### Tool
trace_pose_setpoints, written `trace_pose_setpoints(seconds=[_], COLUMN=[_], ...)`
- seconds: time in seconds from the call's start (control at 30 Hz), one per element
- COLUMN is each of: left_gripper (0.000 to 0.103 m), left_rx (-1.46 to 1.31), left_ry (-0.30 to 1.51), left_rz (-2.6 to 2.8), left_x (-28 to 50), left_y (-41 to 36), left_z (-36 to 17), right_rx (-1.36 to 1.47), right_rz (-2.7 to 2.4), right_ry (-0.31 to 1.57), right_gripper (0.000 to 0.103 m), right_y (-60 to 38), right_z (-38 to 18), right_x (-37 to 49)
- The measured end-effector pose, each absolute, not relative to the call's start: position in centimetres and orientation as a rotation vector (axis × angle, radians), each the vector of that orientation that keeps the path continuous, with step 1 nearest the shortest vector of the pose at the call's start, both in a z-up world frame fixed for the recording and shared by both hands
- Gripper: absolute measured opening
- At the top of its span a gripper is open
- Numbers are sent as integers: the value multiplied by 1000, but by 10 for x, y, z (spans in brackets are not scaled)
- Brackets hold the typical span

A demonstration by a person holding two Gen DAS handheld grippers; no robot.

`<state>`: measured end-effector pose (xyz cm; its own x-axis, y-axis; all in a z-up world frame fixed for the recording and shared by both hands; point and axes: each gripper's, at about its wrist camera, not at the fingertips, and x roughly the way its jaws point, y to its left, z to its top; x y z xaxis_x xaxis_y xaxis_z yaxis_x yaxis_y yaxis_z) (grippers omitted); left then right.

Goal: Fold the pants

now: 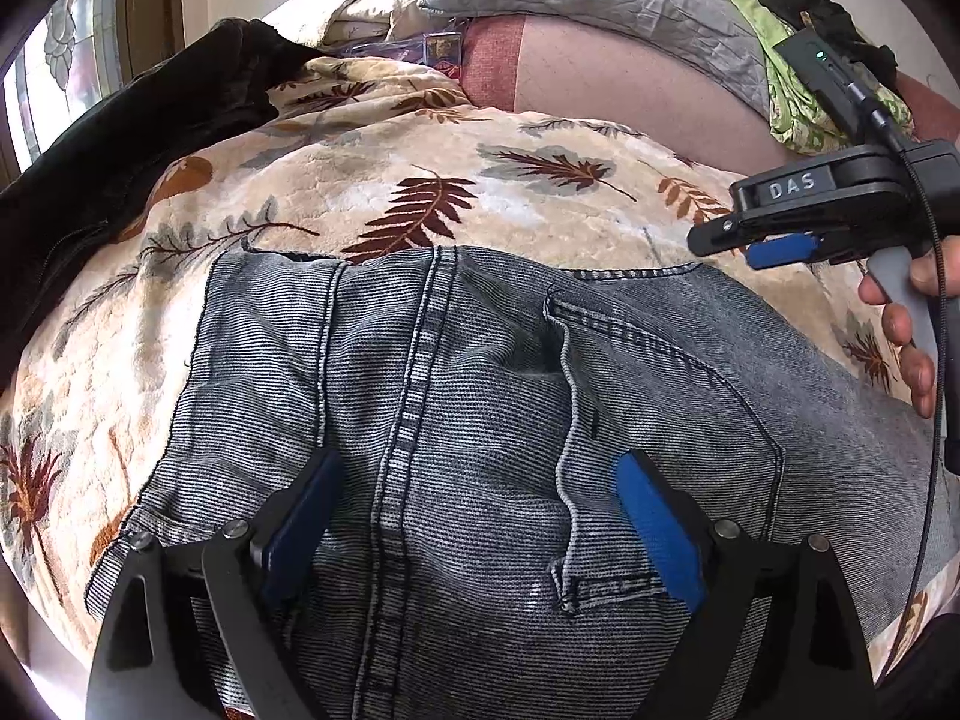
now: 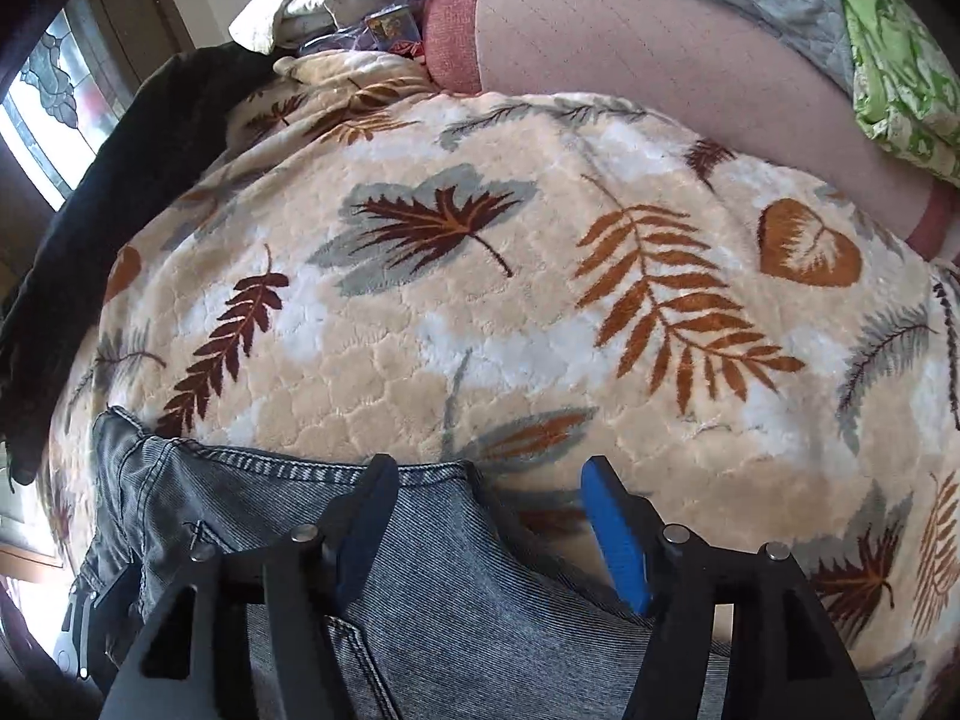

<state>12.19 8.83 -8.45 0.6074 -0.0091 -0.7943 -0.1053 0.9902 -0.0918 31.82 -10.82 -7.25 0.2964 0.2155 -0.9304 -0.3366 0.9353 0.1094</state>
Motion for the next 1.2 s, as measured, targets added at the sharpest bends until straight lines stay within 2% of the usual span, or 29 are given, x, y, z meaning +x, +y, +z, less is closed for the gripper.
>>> trace_pose_setpoints(seconds=[0.03,0.07,0.1,0.13,0.17,0.3,0.37,0.43,0.5,0.63,0.73,0.8,0.83,0.93,1.03,1.07,1.1,1.13,1.2], left_gripper=[92,92,92,92,92,93,93,93,93,93,93,93,93,93,93,93,93,93,93], left_rx=[-133,-131,-129,-126,-125,-120,-108,-100,-96,-95,-84,-77,-73,-64,-68,-69,-71,-73,-74], left_ry=[917,916,917,916,915,916,918,916,913,913,913,911,911,902,903,904,905,907,907], left_rz=[56,56,57,57,57,65,71,68,63,68,81,84,82,78,79,82,85,87,90], left_x=[122,122,122,122,121,123,123,122,121,121,122,122,121,119,119,119,119,119,119], left_y=[88,88,87,87,87,85,83,83,84,83,80,79,79,79,79,78,78,78,78], left_z=[-85,-85,-85,-85,-85,-85,-86,-86,-86,-86,-87,-87,-87,-87,-87,-87,-87,-86,-86], right_rx=[-128,-154,-155,-189,-230,-408,-491,-498,-421,-251,-37,-18,-40,44,2,21,44,68,123], right_rz=[386,393,397,387,387,372,340,307,273,219,282,257,220,179,232,243,249,235,201], right_ry=[1256,1312,1340,1310,1273,1155,1125,1091,1091,1037,1123,1247,1266,1205,1076,1065,1069,1078,1098], right_gripper=[64,35,18,11,6,5,5,11,17,18,23,39,39,40,41,47,60,63,63], right_y=[-100,-94,-91,-87,-82,-69,-63,-64,-76,-114,-140,-145,-148,-155,-157,-164,-174,-186,-218], right_z=[-82,-94,-100,-96,-89,-80,-96,-101,-89,-49,-54,-91,-106,-78,-35,-28,-26,-28,-39], right_x=[317,317,318,316,313,296,293,294,296,283,271,272,274,264,224,209,194,180,158])
